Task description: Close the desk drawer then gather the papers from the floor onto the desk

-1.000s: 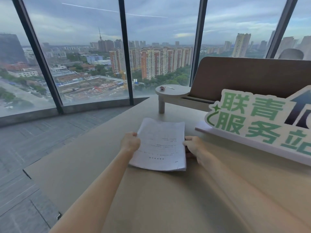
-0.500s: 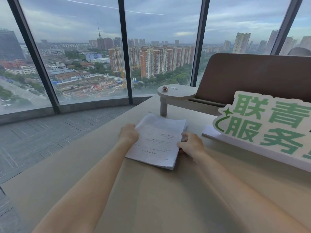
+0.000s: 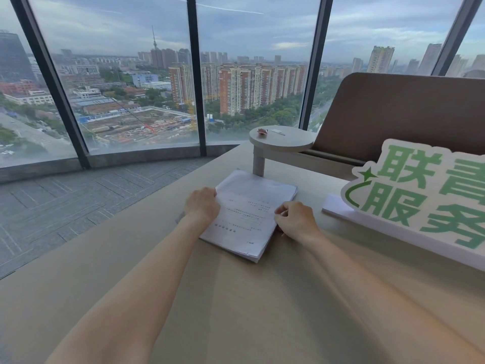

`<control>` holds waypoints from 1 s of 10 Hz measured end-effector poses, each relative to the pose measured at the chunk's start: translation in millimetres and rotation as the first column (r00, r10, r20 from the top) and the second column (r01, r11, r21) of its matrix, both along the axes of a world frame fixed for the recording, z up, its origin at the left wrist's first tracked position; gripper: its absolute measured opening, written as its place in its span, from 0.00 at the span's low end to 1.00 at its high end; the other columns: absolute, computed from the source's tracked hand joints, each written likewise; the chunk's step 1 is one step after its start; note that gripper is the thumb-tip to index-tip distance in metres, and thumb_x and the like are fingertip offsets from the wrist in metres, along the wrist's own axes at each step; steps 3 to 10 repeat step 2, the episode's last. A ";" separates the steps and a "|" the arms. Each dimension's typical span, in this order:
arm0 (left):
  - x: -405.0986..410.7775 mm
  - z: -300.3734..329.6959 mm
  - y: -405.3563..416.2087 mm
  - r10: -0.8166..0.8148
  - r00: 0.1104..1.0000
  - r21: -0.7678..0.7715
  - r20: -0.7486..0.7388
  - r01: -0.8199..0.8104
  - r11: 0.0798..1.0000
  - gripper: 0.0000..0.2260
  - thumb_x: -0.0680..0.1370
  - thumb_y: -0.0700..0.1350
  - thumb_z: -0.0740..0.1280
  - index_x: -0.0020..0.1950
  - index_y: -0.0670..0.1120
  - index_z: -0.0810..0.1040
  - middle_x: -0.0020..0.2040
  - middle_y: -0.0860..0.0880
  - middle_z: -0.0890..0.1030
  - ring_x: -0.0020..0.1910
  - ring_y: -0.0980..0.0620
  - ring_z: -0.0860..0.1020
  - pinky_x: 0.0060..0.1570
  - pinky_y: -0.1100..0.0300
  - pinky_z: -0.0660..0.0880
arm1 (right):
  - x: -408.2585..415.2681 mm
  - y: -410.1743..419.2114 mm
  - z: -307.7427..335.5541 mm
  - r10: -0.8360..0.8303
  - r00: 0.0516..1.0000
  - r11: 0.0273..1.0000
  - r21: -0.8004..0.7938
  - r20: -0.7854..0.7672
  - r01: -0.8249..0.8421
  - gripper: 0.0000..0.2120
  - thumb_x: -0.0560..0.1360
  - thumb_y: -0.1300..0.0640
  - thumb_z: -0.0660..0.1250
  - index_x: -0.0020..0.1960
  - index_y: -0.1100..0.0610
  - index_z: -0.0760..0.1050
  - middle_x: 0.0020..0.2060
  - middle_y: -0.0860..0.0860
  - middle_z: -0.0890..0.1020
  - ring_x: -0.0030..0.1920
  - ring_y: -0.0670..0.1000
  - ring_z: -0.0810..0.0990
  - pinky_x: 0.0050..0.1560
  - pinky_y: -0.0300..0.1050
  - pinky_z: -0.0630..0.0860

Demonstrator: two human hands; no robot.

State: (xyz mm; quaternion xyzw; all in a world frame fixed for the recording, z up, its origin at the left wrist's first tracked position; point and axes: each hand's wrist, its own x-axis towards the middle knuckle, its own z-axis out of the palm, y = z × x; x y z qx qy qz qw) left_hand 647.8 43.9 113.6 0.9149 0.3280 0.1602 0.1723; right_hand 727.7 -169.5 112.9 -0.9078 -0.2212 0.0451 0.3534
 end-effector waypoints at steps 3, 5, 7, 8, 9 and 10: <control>2.8 -1.1 -1.5 -0.018 0.993 0.136 -0.121 0.034 0.990 0.18 0.75 0.39 0.58 0.63 0.45 0.77 0.58 0.40 0.80 0.60 0.38 0.75 0.56 0.50 0.72 | 3.8 5.4 6.3 0.073 0.996 0.986 -0.156 0.060 -0.063 0.08 0.74 0.56 0.64 0.49 0.55 0.81 0.49 0.53 0.86 0.50 0.55 0.82 0.52 0.46 0.79; 2.8 -1.1 -1.5 -0.018 0.993 0.136 -0.121 0.034 0.990 0.18 0.75 0.39 0.58 0.63 0.45 0.77 0.58 0.40 0.80 0.60 0.38 0.75 0.56 0.50 0.72 | 3.8 5.4 6.3 0.073 0.996 0.986 -0.156 0.060 -0.063 0.08 0.74 0.56 0.64 0.49 0.55 0.81 0.49 0.53 0.86 0.50 0.55 0.82 0.52 0.46 0.79; 2.8 -1.1 -1.5 -0.018 0.993 0.136 -0.121 0.034 0.990 0.18 0.75 0.39 0.58 0.63 0.45 0.77 0.58 0.40 0.80 0.60 0.38 0.75 0.56 0.50 0.72 | 3.8 5.4 6.3 0.073 0.996 0.986 -0.156 0.060 -0.063 0.08 0.74 0.56 0.64 0.49 0.55 0.81 0.49 0.53 0.86 0.50 0.55 0.82 0.52 0.46 0.79; 2.8 -1.1 -1.5 -0.018 0.993 0.136 -0.121 0.034 0.990 0.18 0.75 0.39 0.58 0.63 0.45 0.77 0.58 0.40 0.80 0.60 0.38 0.75 0.56 0.50 0.72 | 3.8 5.4 6.3 0.073 0.996 0.986 -0.156 0.060 -0.063 0.08 0.74 0.56 0.64 0.49 0.55 0.81 0.49 0.53 0.86 0.50 0.55 0.82 0.52 0.46 0.79; 2.8 -1.1 -1.5 -0.018 0.993 0.136 -0.121 0.034 0.990 0.18 0.75 0.39 0.58 0.63 0.45 0.77 0.58 0.40 0.80 0.60 0.38 0.75 0.56 0.50 0.72 | 3.8 5.4 6.3 0.073 0.996 0.986 -0.156 0.060 -0.063 0.08 0.74 0.56 0.64 0.49 0.55 0.81 0.49 0.53 0.86 0.50 0.55 0.82 0.52 0.46 0.79; 2.8 -1.1 -1.5 -0.018 0.993 0.136 -0.121 0.034 0.990 0.18 0.75 0.39 0.58 0.63 0.45 0.77 0.58 0.40 0.80 0.60 0.38 0.75 0.56 0.50 0.72 | 3.8 5.4 6.3 0.073 0.996 0.986 -0.156 0.060 -0.063 0.08 0.74 0.56 0.64 0.49 0.55 0.81 0.49 0.53 0.86 0.50 0.55 0.82 0.52 0.46 0.79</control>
